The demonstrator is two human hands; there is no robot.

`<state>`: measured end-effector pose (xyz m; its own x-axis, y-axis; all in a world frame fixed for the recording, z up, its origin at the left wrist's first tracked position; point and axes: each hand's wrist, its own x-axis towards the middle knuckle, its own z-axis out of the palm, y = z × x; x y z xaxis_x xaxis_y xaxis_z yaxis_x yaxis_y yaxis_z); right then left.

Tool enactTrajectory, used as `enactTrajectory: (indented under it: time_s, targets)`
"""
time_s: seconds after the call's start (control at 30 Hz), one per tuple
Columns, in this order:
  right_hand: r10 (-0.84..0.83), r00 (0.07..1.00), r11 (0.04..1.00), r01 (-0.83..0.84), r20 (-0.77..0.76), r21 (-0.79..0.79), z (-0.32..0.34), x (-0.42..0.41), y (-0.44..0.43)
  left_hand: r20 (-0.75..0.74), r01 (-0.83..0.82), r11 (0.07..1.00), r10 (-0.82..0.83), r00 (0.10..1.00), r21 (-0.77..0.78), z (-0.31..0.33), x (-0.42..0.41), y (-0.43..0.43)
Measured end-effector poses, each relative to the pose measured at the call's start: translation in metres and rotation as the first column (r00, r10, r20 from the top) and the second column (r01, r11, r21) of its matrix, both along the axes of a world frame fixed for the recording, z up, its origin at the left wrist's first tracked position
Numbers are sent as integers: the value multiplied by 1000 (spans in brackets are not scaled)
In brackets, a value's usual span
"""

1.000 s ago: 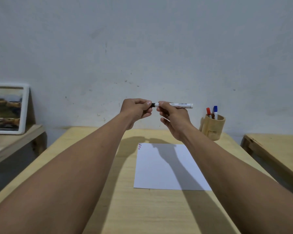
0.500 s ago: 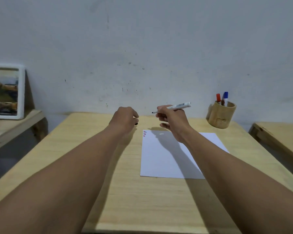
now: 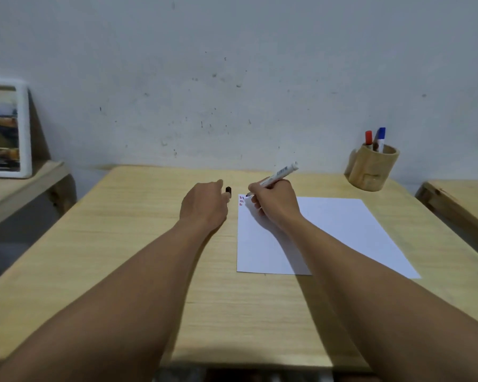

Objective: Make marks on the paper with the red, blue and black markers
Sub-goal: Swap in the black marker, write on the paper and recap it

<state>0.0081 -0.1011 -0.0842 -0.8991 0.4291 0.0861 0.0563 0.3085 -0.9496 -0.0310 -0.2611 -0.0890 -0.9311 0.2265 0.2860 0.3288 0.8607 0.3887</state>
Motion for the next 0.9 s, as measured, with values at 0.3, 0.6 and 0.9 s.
enactTrajectory:
  time_s: [0.3,0.6,0.9]
  targets:
    - [-17,1000,980,19,-15,198,-6,-2,-4,38,16,984,-10,999,-177,-15,7,-8]
    - [-20,1000,970,18,6,243,-7,0,-5,65,18,984,-6,998,-177,-17,6,-8]
    - [-18,1000,966,13,15,258,-5,0,-6,75,17,987,-5,997,-161,-17,5,-8]
